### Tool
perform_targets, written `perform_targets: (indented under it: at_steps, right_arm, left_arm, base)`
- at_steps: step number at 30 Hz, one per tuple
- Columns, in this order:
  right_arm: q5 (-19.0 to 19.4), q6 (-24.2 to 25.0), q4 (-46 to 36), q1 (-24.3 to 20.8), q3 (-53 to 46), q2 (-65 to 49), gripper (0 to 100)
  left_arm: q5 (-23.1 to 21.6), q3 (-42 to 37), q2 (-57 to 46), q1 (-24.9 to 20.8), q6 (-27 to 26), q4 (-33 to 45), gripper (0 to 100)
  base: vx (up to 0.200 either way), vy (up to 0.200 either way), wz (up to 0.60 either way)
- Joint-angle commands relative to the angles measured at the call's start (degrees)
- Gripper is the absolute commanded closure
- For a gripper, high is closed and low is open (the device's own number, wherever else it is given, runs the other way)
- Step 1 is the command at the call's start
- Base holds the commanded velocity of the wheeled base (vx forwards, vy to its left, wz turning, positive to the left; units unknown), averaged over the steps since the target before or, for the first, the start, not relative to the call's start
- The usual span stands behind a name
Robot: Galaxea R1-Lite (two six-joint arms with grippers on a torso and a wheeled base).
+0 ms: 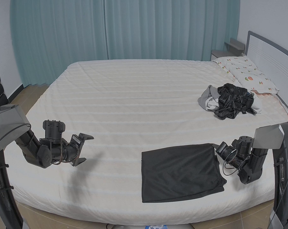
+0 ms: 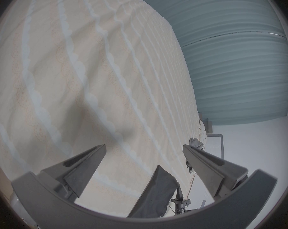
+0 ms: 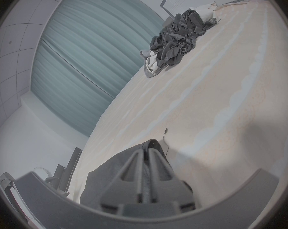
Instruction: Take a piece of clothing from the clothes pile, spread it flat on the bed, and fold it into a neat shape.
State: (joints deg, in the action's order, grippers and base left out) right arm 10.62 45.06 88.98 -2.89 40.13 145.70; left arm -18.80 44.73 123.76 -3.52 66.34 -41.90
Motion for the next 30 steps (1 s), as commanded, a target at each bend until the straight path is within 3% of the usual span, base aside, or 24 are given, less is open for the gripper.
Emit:
perform_targets:
  at_steps: [1, 13, 14, 21, 23, 26, 29, 30]
  right_arm:
    - [0.02, 0.03, 0.58, 0.78, -0.23, -0.77, 100]
    - [0.19, -0.23, 0.49, 2.10, 0.12, 0.11, 100]
    - [0.46, -0.23, 0.49, 2.19, 0.03, 0.11, 0]
    - [0.72, 0.12, 0.58, 2.27, -3.13, -2.00, 0]
    - [3.18, 0.12, 0.49, 2.36, -7.79, -5.96, 0]
    - [10.04, -0.67, 0.58, 2.71, -14.99, -10.17, 0]
    - [14.78, -1.11, 0.58, 3.86, -18.69, -12.64, 0]
    - [18.03, -2.34, 0.49, 4.56, -20.71, -13.78, 0]
  left_arm:
    - [-0.01, 0.01, 0.08, 0.01, 0.02, -0.02, 0]
    - [-0.01, 0.01, 0.08, 0.10, 0.02, -0.02, 0]
    - [-0.01, 0.01, 0.08, 0.01, 0.02, -0.02, 0]
    - [-0.01, -0.25, 0.08, -0.08, -0.60, -0.02, 0]
    - [-0.01, -0.52, 0.08, -0.17, -1.39, 0.06, 0]
    - [0.08, -0.43, 0.08, -0.17, -1.48, 0.15, 0]
    - [-0.01, -0.43, 0.08, -0.17, -1.48, 0.15, 0]
    - [-0.01, -0.43, 0.08, -0.17, -1.48, 0.15, 0]
  base:
    - [0.000, 0.000, 0.00]
    - [0.000, 0.000, 0.00]
    - [0.000, 0.000, 0.00]
    - [0.000, 0.000, 0.00]
    - [0.000, 0.000, 0.00]
    - [0.000, 0.000, 0.00]
    - [-0.200, 0.000, 0.00]
    - [-0.200, 0.000, 0.00]
